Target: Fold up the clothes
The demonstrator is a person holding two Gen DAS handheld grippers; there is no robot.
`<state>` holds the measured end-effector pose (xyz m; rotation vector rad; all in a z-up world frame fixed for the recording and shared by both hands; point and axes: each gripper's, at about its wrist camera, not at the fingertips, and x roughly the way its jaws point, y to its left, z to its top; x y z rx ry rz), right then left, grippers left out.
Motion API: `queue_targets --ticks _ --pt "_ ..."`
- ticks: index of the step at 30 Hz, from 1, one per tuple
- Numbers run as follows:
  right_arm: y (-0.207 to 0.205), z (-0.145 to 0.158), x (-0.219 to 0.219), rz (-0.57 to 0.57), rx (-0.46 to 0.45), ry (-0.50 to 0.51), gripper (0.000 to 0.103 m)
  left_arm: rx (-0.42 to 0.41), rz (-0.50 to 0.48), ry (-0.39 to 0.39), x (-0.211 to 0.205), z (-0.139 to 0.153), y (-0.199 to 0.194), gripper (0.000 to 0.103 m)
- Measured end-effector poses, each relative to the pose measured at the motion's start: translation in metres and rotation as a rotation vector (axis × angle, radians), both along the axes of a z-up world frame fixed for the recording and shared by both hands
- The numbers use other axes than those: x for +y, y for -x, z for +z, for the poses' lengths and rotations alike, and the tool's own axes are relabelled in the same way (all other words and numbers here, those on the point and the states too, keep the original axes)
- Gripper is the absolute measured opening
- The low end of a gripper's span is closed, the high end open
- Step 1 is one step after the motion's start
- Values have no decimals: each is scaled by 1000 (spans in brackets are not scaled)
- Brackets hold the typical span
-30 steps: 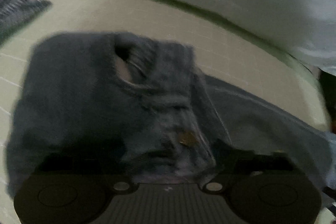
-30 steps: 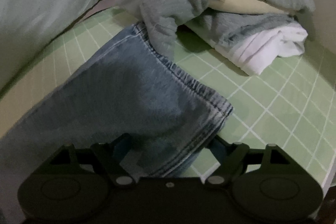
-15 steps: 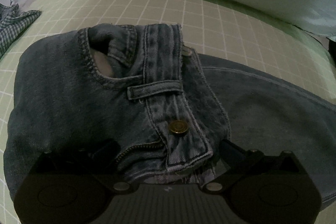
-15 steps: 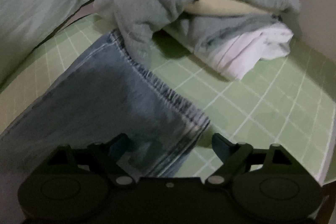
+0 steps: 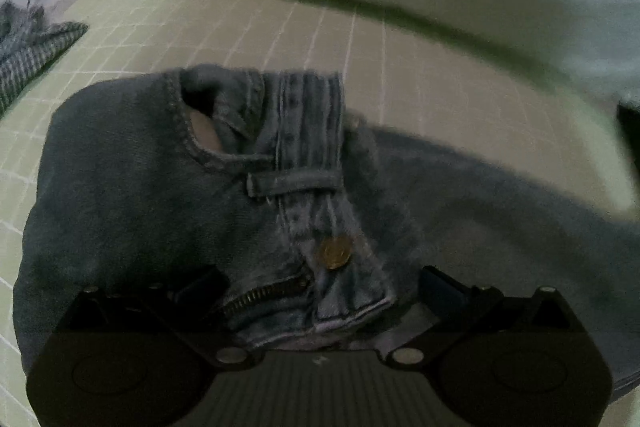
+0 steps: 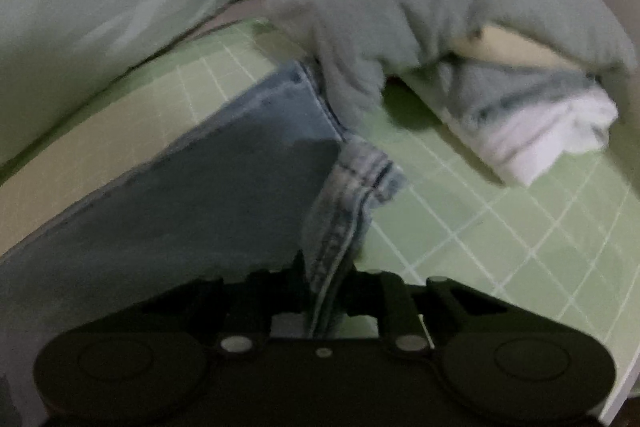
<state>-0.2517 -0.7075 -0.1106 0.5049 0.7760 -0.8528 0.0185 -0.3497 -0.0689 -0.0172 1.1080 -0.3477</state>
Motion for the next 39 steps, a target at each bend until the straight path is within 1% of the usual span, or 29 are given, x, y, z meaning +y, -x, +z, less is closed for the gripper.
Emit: queue_targets --ticks 3,5,7,9,12,16,18,20,22,24,25,27,28,29,32,33,34,37,39 --pt "-4 19 7 41 -26 44 15 -11 48 123 20 21 1 103" --pt "-10 35 17 84 -48 79 15 -37 73 173 36 36 5 103" --pt "-17 49 27 129 -71 112 15 -61 83 207 51 49 10 103" --pt "-30 61 41 176 -83 149 15 -73 94 223 66 58 12 103" --pt "-50 76 65 238 -101 194 15 -83 109 223 94 65 15 103" --pt "-84 84 114 356 -114 240 15 -94 130 209 131 72 18 103" --pt "-100 85 143 415 -128 236 15 -92 138 193 150 70 15 103" --pt "-115 79 175 468 -142 204 15 -82 146 179 169 68 15 103" --pt "-127 63 210 512 -128 169 15 -72 153 166 186 64 13 103" --pt "-135 39 236 545 -74 127 17 -59 158 158 201 60 9 103" --pt "-140 25 246 553 -27 83 21 -51 161 155 207 58 6 103" --pt "-142 9 261 549 34 59 24 -38 163 151 217 54 5 103" --pt "-143 2 268 547 63 49 33 -34 162 150 221 53 4 103" --pt "-142 5 274 558 61 61 42 -28 158 150 223 51 3 103" --pt "-133 22 279 530 -15 48 47 -4 143 151 226 43 -1 103" --pt "-131 29 280 506 -36 65 48 -2 137 152 226 42 -2 103" --pt "-129 36 280 481 -57 81 51 -3 131 155 226 42 -2 103" --pt "-121 53 275 377 -129 130 70 -6 121 154 227 43 -3 103" --pt "-119 55 260 287 -125 129 71 -8 117 149 228 43 -3 103"
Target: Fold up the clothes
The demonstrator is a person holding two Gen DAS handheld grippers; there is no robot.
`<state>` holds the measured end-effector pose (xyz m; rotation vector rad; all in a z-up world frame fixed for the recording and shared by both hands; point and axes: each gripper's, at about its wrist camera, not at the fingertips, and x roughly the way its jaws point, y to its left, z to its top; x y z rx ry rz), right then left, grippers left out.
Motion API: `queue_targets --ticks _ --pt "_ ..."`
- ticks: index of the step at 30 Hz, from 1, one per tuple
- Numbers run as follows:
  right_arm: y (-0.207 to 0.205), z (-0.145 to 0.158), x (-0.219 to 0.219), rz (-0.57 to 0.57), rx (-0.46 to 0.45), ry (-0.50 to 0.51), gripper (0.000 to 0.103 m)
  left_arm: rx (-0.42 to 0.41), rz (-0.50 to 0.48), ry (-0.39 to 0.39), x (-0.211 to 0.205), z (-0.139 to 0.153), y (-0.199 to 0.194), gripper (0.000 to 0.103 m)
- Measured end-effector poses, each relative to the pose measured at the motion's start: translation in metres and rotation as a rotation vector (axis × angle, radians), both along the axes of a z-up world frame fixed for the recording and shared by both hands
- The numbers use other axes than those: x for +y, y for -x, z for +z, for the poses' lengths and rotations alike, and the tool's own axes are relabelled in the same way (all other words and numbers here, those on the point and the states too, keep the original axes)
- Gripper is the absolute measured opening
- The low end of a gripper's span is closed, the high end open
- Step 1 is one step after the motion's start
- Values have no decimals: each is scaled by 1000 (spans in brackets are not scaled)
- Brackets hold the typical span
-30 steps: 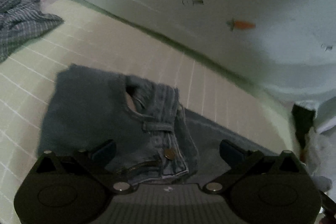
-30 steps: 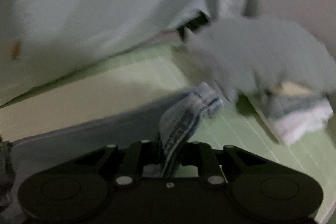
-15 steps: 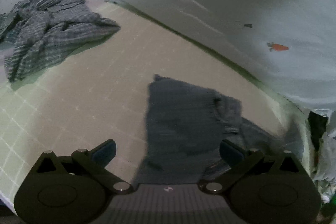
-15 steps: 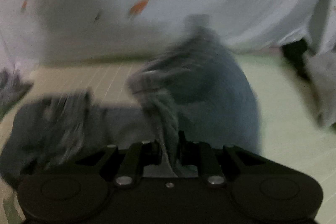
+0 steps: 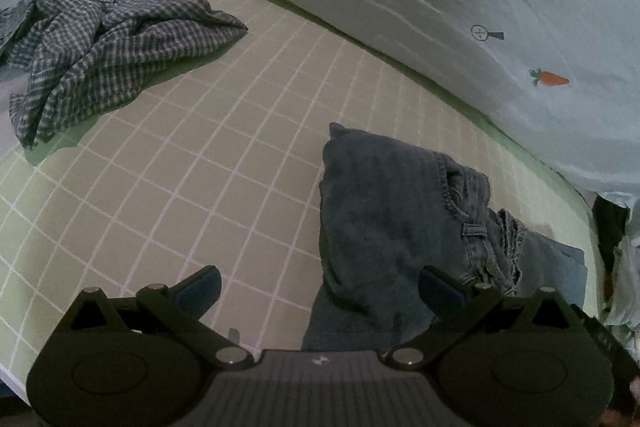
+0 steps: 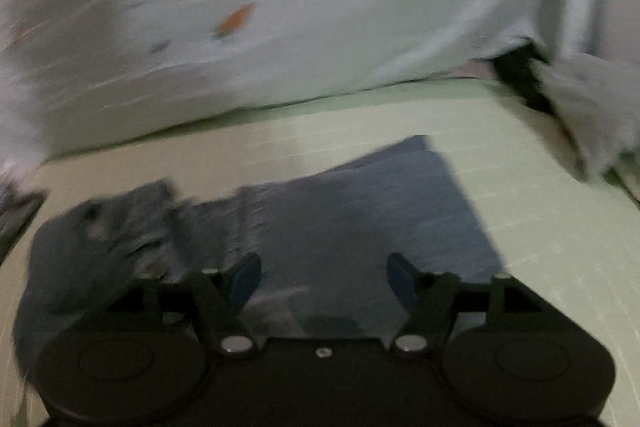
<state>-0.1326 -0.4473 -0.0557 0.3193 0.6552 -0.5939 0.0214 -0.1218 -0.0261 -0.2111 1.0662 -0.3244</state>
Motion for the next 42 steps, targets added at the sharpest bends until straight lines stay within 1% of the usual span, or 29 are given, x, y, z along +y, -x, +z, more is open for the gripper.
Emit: queue_targets --ticks 3,5,7,10,12,13,15,16,17,19,21,22,24,26,29,35,38,42 --pt "-10 -8 -16 -87 80 1 71 6 -2 -22 2 -3 1 103" --pt "-15 -16 -20 -95 138 -1 71 21 -1 -41 4 -7 1 103" --pt "-17 -24 -16 -85 168 -26 71 38 1 -56 6 -11 2 103" --pt "-22 -41 5 -13 218 -67 75 66 7 -61 9 -17 1 103" --pt "-23 -50 28 42 264 -32 75 80 9 -56 10 -21 0 103" --pt "-20 -48 39 53 264 26 75 86 10 -55 10 -22 0 103" --pt "-18 -44 37 68 273 17 76 95 13 -55 8 -25 -1 103" --pt "-17 -41 36 74 276 11 79 101 13 -52 6 -26 -3 103" --pt "-14 -37 30 56 270 -15 84 107 12 -48 4 -27 -4 103" --pt "-7 -30 23 10 251 -44 87 115 8 -43 -2 -29 -7 103" --pt "0 -24 21 -2 247 -37 93 129 5 -52 -10 -32 -11 103" --pt "3 -21 19 -4 249 -29 98 139 4 -59 -14 -34 -13 103" --pt "8 -18 14 -12 252 -23 100 153 -2 -65 -19 -37 -18 103" --pt "8 -20 3 -16 248 -46 103 164 -1 -56 -23 -39 -22 103" --pt "8 -20 -8 -28 249 -58 103 168 1 -56 -28 -42 -28 103" --pt "13 -16 -21 -24 243 -8 103 147 -12 -87 -38 -41 -38 103" --pt "15 -16 -26 -31 248 0 103 140 -26 -96 -42 -43 -44 103" --pt "18 -19 -34 -62 265 -4 103 160 -55 -79 -52 -50 -52 103"
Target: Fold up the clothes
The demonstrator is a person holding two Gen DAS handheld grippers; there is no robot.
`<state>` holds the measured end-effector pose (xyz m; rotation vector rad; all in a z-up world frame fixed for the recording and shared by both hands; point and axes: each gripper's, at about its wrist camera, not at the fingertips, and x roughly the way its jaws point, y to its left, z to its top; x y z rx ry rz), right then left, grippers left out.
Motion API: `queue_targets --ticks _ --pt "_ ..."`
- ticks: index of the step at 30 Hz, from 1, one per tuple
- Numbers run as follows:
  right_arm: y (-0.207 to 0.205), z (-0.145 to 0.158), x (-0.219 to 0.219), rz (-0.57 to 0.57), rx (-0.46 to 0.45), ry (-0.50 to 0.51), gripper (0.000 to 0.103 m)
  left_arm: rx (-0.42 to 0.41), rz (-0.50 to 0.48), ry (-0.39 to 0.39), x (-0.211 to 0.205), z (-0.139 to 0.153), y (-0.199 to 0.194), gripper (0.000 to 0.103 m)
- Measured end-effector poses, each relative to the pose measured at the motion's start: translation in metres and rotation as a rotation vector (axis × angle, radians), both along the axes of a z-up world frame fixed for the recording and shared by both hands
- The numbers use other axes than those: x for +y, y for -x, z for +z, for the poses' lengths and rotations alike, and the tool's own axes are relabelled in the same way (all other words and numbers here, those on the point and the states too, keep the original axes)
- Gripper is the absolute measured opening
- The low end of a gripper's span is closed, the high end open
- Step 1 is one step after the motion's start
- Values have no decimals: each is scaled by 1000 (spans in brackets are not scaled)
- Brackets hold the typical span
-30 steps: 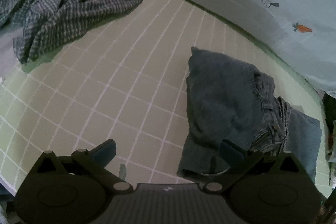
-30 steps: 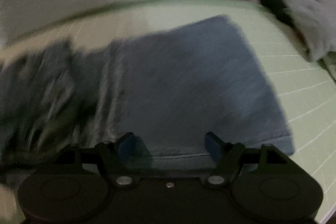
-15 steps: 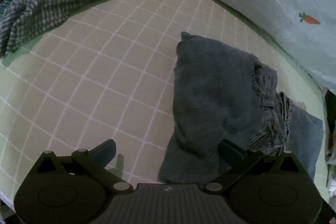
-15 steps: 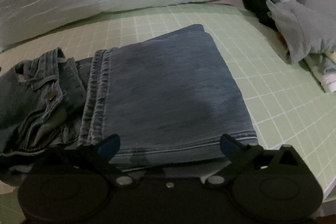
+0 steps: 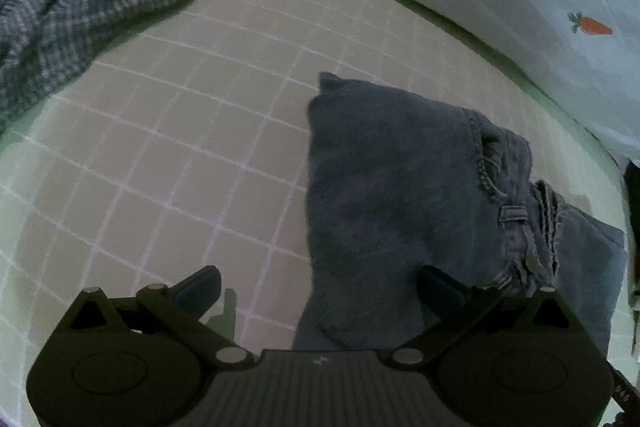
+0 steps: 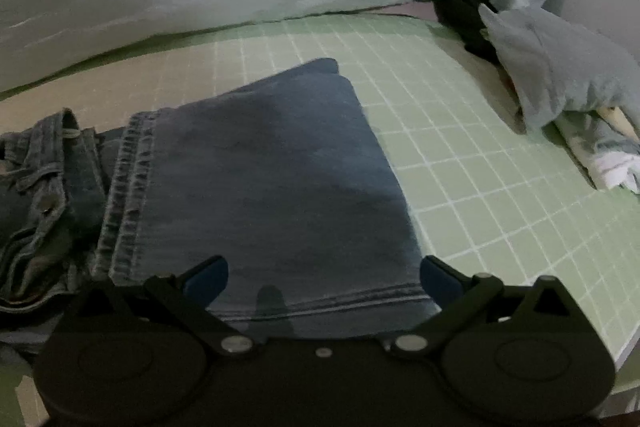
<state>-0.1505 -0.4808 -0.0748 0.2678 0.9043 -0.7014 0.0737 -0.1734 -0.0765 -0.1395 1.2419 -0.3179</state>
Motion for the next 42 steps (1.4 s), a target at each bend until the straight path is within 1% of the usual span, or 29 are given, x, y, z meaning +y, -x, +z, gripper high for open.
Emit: queue_targets --ticks 3,8,10,11,12,13,15,18,22,26,29,32,34,36,40,42 --pt "3 -1 -2 -10 -1 -7 103 26 -8 17 -7 -7 -5 103" --pt "9 -1 -1 -20 13 5 103 40 -9 33 -14 -13 -11 102" --pt "13 -2 -2 -34 15 6 103 52 -6 57 -14 -15 -12 86" --pt "15 -2 -4 -45 16 7 103 58 -1 76 -13 -16 -12 70" --pt "17 -2 -5 -55 16 7 103 65 9 105 -12 -16 -12 58" --pt "19 -2 -7 -65 17 10 103 68 19 120 -12 -15 -12 56" --pt "21 -2 -10 -84 17 19 103 48 12 103 -17 -10 -8 44" --pt "24 -1 -16 -99 9 23 103 9 0 100 -24 2 -1 33" --pt "27 -2 -21 -80 8 29 103 -71 -24 93 -37 29 11 29" --pt "30 -4 -32 -66 1 20 103 -158 -75 122 -68 62 24 28" --pt "35 -4 -45 -63 -6 17 103 -194 -110 153 -96 81 36 28" --pt "42 -5 -66 -60 -17 14 103 -203 -119 187 -125 89 47 28" --pt "47 -5 -81 -56 -19 21 103 -201 -121 201 -145 91 54 28" --pt "51 -5 -99 -60 -22 28 103 -173 -114 231 -163 87 58 28" --pt "59 -9 -136 -79 -27 27 103 -86 -89 317 -199 64 60 27" --pt "61 -11 -154 -91 -34 24 103 -18 -54 375 -209 47 58 26"
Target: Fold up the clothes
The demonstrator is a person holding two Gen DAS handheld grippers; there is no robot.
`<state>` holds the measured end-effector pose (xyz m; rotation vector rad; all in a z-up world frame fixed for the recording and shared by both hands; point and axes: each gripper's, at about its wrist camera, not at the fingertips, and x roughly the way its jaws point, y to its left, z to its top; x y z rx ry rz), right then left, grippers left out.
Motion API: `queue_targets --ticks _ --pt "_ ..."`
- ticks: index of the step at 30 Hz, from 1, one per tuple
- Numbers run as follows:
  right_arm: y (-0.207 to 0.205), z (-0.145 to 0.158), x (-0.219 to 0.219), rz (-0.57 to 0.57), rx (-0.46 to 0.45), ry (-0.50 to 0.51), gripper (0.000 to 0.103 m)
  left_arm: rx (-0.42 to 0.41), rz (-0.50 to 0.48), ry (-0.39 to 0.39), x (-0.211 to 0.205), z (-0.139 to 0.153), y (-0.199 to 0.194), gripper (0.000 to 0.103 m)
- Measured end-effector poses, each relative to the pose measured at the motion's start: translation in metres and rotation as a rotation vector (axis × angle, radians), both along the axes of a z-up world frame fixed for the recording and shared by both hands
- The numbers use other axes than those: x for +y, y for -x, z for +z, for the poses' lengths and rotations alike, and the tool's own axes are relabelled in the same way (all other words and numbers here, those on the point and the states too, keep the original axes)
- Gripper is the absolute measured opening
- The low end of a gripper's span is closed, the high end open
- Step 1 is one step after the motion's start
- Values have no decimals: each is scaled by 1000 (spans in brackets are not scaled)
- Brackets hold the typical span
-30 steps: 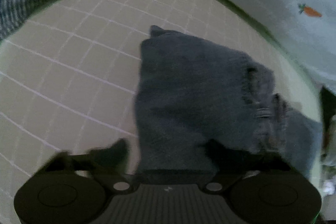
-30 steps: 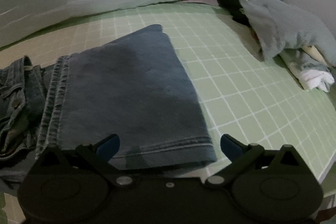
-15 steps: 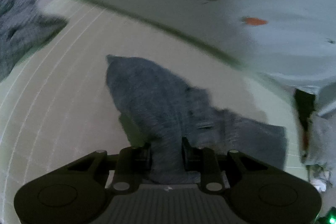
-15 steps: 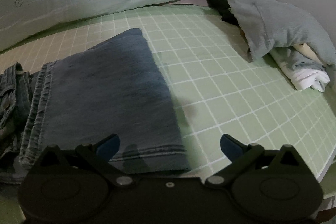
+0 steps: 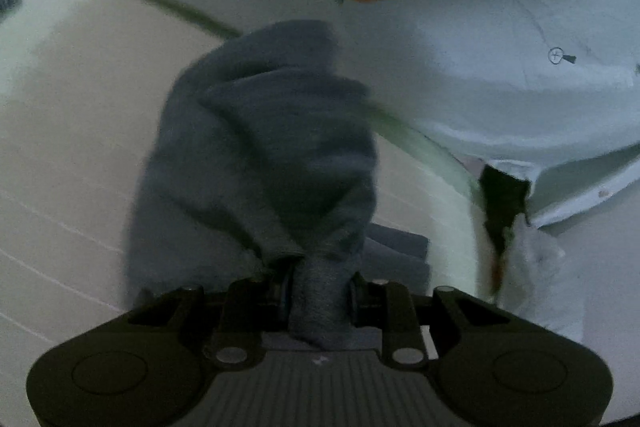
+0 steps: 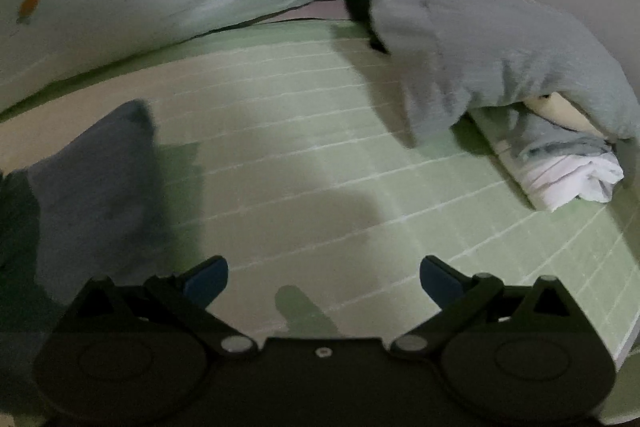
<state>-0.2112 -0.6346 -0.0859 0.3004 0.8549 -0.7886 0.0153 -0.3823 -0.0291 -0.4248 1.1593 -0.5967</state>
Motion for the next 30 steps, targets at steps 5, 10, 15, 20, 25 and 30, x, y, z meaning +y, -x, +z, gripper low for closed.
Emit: queue_targets --ticks 5,10,15,20,25,30 --pt "-7 -9 -37 -11 -12 -23 103 208 54 130 -18 -48 -11 23" --pt "-24 -18 -48 22 -2 -44 103 320 99 191 -27 -78 -15 22" --pt "-30 -23 -43 75 6 -58 103 364 124 244 -23 -88 -15 20" --pt "-32 -17 -39 81 -22 -53 103 414 153 336 -15 -94 -14 23" --pt "-34 -6 -33 109 -55 -52 103 577 232 649 -2 -110 -10 55" --pt "-41 4 -26 158 -78 -61 103 548 252 647 8 -95 -6 68"
